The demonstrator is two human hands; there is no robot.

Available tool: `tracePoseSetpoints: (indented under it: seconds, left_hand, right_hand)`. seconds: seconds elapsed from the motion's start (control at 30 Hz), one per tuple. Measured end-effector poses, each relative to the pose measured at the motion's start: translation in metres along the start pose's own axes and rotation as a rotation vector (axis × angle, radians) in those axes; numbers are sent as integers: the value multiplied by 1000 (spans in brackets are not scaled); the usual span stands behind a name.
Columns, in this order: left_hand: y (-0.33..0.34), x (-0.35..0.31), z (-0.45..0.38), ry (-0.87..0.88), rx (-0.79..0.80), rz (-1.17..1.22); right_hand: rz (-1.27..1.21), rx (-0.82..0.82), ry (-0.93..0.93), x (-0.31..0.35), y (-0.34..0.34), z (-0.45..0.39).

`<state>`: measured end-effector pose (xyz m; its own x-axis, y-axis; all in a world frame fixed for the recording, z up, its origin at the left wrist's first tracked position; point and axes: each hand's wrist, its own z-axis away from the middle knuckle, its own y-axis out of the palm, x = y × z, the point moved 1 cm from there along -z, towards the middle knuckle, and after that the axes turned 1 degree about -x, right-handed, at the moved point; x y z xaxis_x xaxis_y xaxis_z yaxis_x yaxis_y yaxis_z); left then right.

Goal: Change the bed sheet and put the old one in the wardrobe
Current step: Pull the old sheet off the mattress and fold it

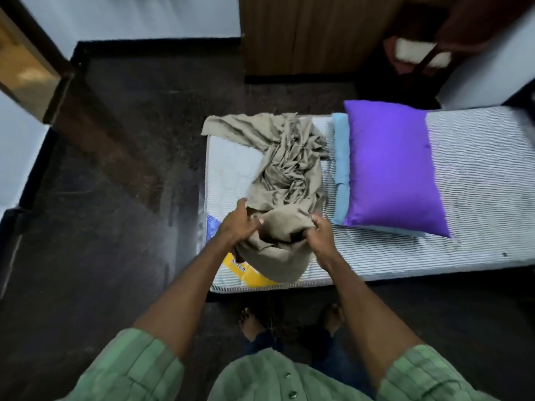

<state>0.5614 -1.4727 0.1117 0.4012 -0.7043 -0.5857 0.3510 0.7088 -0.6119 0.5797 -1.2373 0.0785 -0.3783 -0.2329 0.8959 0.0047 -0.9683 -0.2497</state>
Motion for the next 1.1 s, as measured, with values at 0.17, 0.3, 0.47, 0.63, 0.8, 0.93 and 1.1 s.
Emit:
tracePoseSetpoints:
  seconds: [0.17,0.3,0.47,0.63,0.8,0.93,1.1]
  left_hand:
    - [20,-85,7,347,146,-170]
    - [58,-167,55,617,139,-136]
    - [125,-256,125,820,155,-153]
    - [210,-311,202,902,313,-170]
    - [307,-364,297,1028,428,-166]
    - [385,-424,367,1169,425,-133]
    - [452,-499,440,1306,360,-198]
  right_hand:
    - [-215,-147,11,43,-75,42]
    - [-194,-31,6,56,-138,99]
    - [-422,40,49,51,-218,180]
    - [-340,21,120,22,-315,253]
    - [-170,-70,243,-8,-429,351]
    - [-118,-245,284,-15,-512,423]
    - [-162,-653,249,-13,-592,485]
